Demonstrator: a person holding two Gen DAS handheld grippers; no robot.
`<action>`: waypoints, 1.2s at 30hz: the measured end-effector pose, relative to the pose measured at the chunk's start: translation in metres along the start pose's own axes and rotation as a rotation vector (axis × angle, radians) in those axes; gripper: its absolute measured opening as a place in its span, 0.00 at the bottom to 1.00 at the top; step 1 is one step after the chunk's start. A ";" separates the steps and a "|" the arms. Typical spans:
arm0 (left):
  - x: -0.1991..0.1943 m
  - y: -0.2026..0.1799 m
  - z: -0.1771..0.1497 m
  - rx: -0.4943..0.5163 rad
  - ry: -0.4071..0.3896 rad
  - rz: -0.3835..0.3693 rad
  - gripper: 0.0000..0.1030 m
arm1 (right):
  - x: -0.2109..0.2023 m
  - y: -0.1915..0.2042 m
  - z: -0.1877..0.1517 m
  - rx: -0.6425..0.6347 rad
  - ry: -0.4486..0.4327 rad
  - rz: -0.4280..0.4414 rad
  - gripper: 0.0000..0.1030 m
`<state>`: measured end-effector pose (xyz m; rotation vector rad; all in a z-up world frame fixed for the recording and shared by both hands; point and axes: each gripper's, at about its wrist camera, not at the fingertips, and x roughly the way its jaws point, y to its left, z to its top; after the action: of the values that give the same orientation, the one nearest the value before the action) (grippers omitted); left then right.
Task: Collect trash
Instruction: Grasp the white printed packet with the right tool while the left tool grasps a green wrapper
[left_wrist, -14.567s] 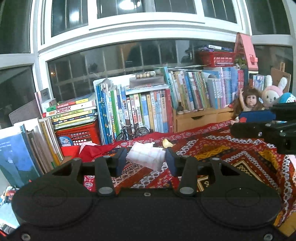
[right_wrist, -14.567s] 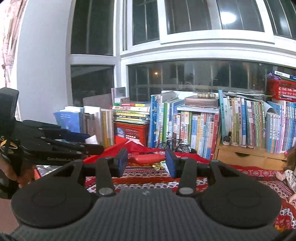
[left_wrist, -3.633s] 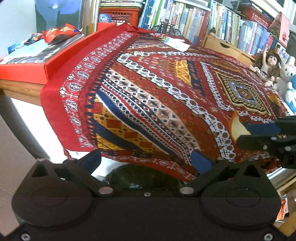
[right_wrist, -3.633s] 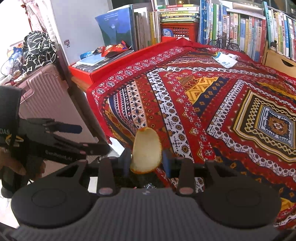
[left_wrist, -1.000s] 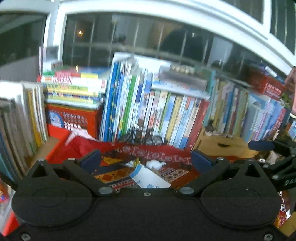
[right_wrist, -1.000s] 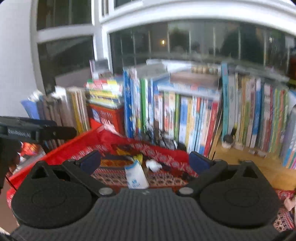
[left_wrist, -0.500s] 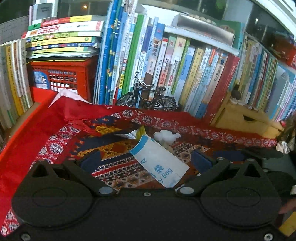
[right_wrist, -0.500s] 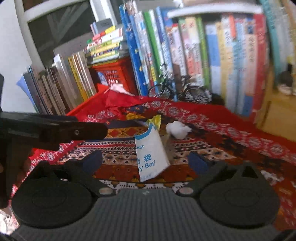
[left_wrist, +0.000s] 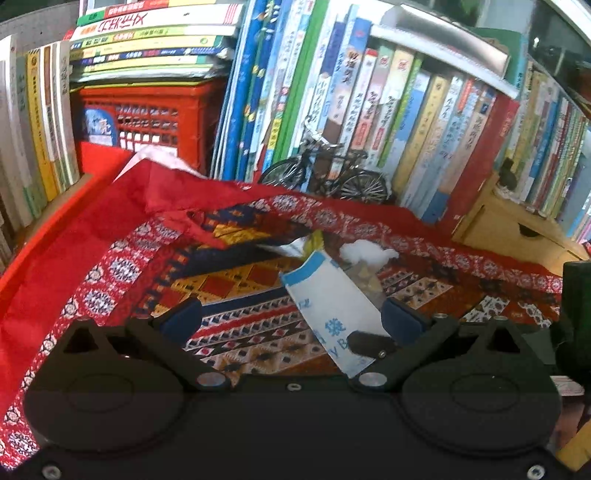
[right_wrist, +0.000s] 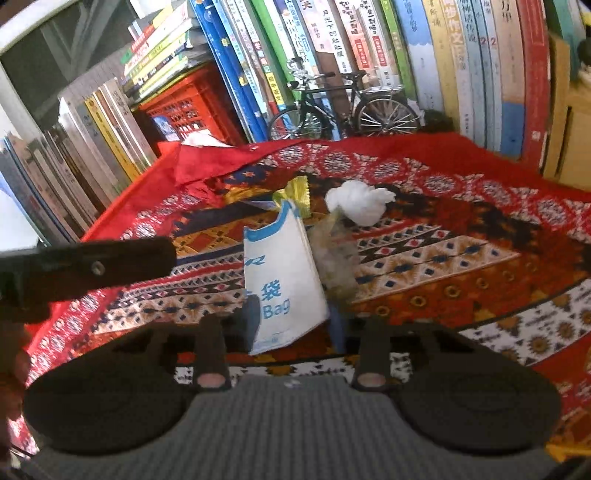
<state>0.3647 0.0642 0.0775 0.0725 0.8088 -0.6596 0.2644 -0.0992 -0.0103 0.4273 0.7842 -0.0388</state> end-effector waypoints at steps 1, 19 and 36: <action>0.001 0.001 0.000 -0.002 0.001 0.004 1.00 | 0.001 0.000 -0.001 0.002 -0.004 0.010 0.14; 0.095 -0.016 0.026 0.136 -0.023 0.035 0.96 | -0.104 -0.033 -0.024 0.051 -0.216 -0.157 0.06; 0.137 -0.032 0.028 0.144 -0.014 0.058 0.34 | -0.104 -0.024 -0.037 0.024 -0.181 -0.125 0.08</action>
<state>0.4327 -0.0411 0.0083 0.2206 0.7423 -0.6621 0.1609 -0.1198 0.0296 0.3911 0.6313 -0.2007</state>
